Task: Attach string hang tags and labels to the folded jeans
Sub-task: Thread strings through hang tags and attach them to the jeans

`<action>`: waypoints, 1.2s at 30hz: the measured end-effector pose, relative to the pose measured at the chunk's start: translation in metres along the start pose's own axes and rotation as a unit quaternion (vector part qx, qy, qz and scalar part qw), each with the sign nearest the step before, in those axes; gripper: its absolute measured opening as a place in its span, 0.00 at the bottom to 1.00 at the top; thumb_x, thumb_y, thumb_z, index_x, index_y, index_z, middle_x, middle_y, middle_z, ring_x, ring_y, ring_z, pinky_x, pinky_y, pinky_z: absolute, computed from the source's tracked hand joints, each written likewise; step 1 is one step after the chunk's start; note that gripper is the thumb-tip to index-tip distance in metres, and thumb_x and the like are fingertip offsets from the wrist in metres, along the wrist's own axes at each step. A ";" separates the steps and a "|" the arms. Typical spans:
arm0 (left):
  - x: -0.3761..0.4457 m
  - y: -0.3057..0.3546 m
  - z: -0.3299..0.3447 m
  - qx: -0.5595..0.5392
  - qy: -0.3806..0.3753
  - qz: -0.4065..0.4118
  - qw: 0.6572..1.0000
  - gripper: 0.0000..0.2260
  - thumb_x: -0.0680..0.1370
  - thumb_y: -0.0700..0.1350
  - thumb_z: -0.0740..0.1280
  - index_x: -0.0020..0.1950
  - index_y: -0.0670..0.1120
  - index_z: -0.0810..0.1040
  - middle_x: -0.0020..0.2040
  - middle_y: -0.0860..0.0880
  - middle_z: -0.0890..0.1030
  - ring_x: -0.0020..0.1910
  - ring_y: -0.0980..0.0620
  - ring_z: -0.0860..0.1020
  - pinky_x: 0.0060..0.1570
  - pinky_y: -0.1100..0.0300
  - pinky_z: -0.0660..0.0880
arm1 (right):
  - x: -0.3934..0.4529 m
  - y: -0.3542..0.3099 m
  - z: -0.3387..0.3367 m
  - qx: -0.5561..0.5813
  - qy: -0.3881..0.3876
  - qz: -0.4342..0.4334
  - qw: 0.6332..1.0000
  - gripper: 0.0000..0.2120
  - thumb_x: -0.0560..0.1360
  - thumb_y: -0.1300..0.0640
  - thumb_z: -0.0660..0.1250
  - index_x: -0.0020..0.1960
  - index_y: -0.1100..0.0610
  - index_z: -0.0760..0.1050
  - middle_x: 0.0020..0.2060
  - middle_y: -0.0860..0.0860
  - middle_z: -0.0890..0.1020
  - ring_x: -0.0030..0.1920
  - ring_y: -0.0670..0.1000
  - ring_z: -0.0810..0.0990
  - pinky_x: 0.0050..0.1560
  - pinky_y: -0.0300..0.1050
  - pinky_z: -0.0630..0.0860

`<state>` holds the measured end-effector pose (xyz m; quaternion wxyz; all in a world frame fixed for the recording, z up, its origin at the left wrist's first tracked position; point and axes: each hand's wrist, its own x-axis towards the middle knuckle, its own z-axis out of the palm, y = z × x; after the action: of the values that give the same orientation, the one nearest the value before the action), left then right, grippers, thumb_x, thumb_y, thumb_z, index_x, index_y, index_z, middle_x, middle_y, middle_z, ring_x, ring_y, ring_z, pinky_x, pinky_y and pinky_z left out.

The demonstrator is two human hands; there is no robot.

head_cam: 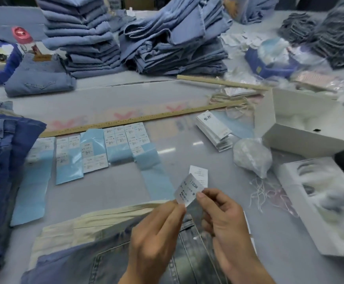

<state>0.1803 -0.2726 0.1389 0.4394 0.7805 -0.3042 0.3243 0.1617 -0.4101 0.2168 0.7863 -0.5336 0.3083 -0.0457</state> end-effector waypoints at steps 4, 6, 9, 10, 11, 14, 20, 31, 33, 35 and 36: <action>-0.011 0.021 0.021 -0.028 -0.005 -0.034 0.999 0.19 0.78 0.44 0.74 0.69 0.49 0.78 0.60 0.55 0.81 0.53 0.58 0.82 0.58 0.66 0.75 | -0.005 -0.005 -0.033 0.018 0.060 -0.044 0.997 0.08 0.76 0.66 0.70 0.40 0.57 0.82 0.26 0.49 0.73 0.23 0.43 0.63 0.21 0.35 0.62; -0.012 0.028 0.036 -0.064 -0.026 -0.103 0.992 0.20 0.80 0.52 0.72 0.71 0.53 0.76 0.56 0.58 0.83 0.48 0.64 0.82 0.52 0.71 0.76 | -0.002 -0.014 -0.058 0.034 0.113 -0.070 0.991 0.07 0.76 0.65 0.70 0.40 0.57 0.81 0.26 0.49 0.70 0.23 0.44 0.62 0.21 0.35 0.61; 0.007 0.022 0.074 -0.053 -0.072 -0.158 0.983 0.13 0.81 0.54 0.68 0.65 0.54 0.79 0.48 0.56 0.85 0.40 0.62 0.81 0.42 0.71 0.77 | 0.003 -0.028 -0.102 0.044 0.158 -0.096 0.982 0.05 0.76 0.64 0.70 0.43 0.57 0.82 0.26 0.47 0.67 0.24 0.44 0.59 0.22 0.36 0.58; 0.019 0.015 0.093 -0.024 -0.098 -0.156 0.983 0.10 0.81 0.53 0.68 0.60 0.53 0.80 0.46 0.55 0.85 0.38 0.59 0.80 0.39 0.68 0.76 | 0.004 -0.030 -0.114 0.041 0.170 -0.101 0.979 0.02 0.76 0.63 0.71 0.45 0.59 0.81 0.25 0.46 0.68 0.24 0.44 0.59 0.22 0.36 0.58; 0.035 0.008 0.115 0.002 -0.133 -0.150 0.980 0.07 0.80 0.50 0.68 0.56 0.51 0.82 0.45 0.53 0.85 0.38 0.55 0.80 0.38 0.64 0.76 | 0.005 -0.029 -0.125 0.039 0.185 -0.104 0.977 0.01 0.76 0.63 0.71 0.47 0.60 0.81 0.25 0.46 0.69 0.24 0.44 0.60 0.22 0.35 0.60; 0.088 -0.022 0.189 0.067 -0.292 -0.145 0.943 0.07 0.82 0.45 0.65 0.45 0.45 0.78 0.42 0.47 0.82 0.42 0.42 0.79 0.37 0.54 0.73 | 0.019 -0.023 -0.142 0.035 0.209 -0.107 0.971 0.02 0.77 0.63 0.70 0.49 0.62 0.80 0.24 0.44 0.70 0.23 0.42 0.61 0.21 0.34 0.62; 0.153 -0.079 0.298 0.173 -0.395 -0.113 0.895 0.09 0.82 0.44 0.64 0.59 0.43 0.79 0.57 0.43 0.79 0.60 0.41 0.75 0.48 0.49 0.74 | 0.073 -0.024 -0.162 -0.038 0.195 -0.096 0.975 0.03 0.79 0.59 0.70 0.50 0.58 0.81 0.22 0.40 0.70 0.23 0.42 0.62 0.26 0.35 0.64; 0.179 -0.120 0.340 0.164 -0.439 -0.184 0.864 0.21 0.77 0.56 0.72 0.66 0.47 0.77 0.64 0.45 0.78 0.65 0.44 0.74 0.60 0.49 0.74 | 0.088 -0.006 -0.208 -0.012 0.245 -0.095 0.965 0.03 0.78 0.59 0.71 0.46 0.58 0.82 0.23 0.40 0.66 0.25 0.43 0.59 0.27 0.37 0.61; 0.185 -0.121 0.337 0.141 -0.432 -0.212 0.865 0.15 0.78 0.53 0.72 0.61 0.47 0.80 0.61 0.47 0.81 0.61 0.45 0.77 0.57 0.50 0.75 | 0.087 -0.004 -0.209 -0.008 0.242 -0.092 0.966 0.04 0.78 0.59 0.71 0.45 0.59 0.82 0.23 0.41 0.64 0.25 0.44 0.58 0.27 0.37 0.60; 0.190 -0.122 0.335 0.148 -0.409 -0.201 0.878 0.07 0.80 0.46 0.67 0.48 0.45 0.83 0.52 0.45 0.84 0.52 0.43 0.80 0.46 0.53 0.74 | 0.087 -0.002 -0.209 -0.005 0.241 -0.089 0.966 0.04 0.78 0.59 0.71 0.45 0.58 0.82 0.23 0.41 0.64 0.24 0.44 0.58 0.28 0.38 0.61; 0.191 -0.120 0.333 0.166 -0.392 -0.182 0.887 0.09 0.80 0.44 0.64 0.46 0.43 0.83 0.49 0.44 0.84 0.48 0.42 0.80 0.42 0.54 0.74 | 0.087 -0.002 -0.208 -0.005 0.242 -0.087 0.966 0.04 0.78 0.58 0.71 0.45 0.58 0.82 0.23 0.41 0.65 0.24 0.44 0.58 0.30 0.39 0.62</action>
<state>0.4668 -0.5510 0.0937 0.2001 0.9471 -0.2462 -0.0477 0.1216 -0.6142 0.1305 0.6786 -0.5355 0.4416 -0.2402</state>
